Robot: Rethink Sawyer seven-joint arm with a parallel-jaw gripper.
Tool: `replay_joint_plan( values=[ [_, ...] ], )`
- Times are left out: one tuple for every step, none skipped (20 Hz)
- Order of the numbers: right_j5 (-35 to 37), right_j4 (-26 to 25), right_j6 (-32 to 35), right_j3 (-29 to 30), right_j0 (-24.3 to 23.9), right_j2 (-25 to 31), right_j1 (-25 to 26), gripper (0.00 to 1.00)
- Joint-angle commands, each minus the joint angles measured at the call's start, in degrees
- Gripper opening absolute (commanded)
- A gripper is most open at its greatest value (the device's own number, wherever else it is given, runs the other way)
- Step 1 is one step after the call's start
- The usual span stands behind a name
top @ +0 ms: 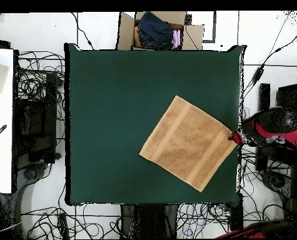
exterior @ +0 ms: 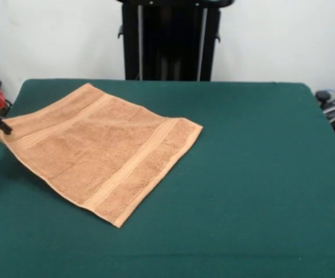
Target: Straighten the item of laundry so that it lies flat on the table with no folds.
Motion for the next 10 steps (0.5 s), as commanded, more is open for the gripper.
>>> replay_joint_plan(
  values=[
    [-15.4, -6.6, 4.6, 12.0, 1.0, -4.7, -5.2, 0.00],
    [-17.3, -6.5, 5.8, 14.1, 0.8, -5.3, -6.1, 0.00],
    [-19.0, -6.7, 6.8, 15.8, 0.8, -5.9, -6.7, 0.00],
    [-19.8, -6.6, 7.6, 16.7, 0.9, -6.6, -6.9, 0.00],
    [-21.1, -6.5, 8.4, 17.8, 0.9, -7.2, -7.2, 0.00],
    [-22.3, -6.4, 9.2, 19.0, 0.9, -7.8, -7.4, 0.00],
    [-23.4, -6.5, 9.1, 19.7, 0.7, -8.0, -7.5, 0.00],
    [-23.8, -6.3, 9.0, 20.0, 0.8, -8.3, -7.6, 0.00],
    [-24.1, -6.1, 9.0, 20.4, 0.8, -8.5, -7.7, 0.00],
    [-24.5, -5.9, 8.9, 20.7, 0.9, -8.8, -7.8, 0.00]
  ],
)
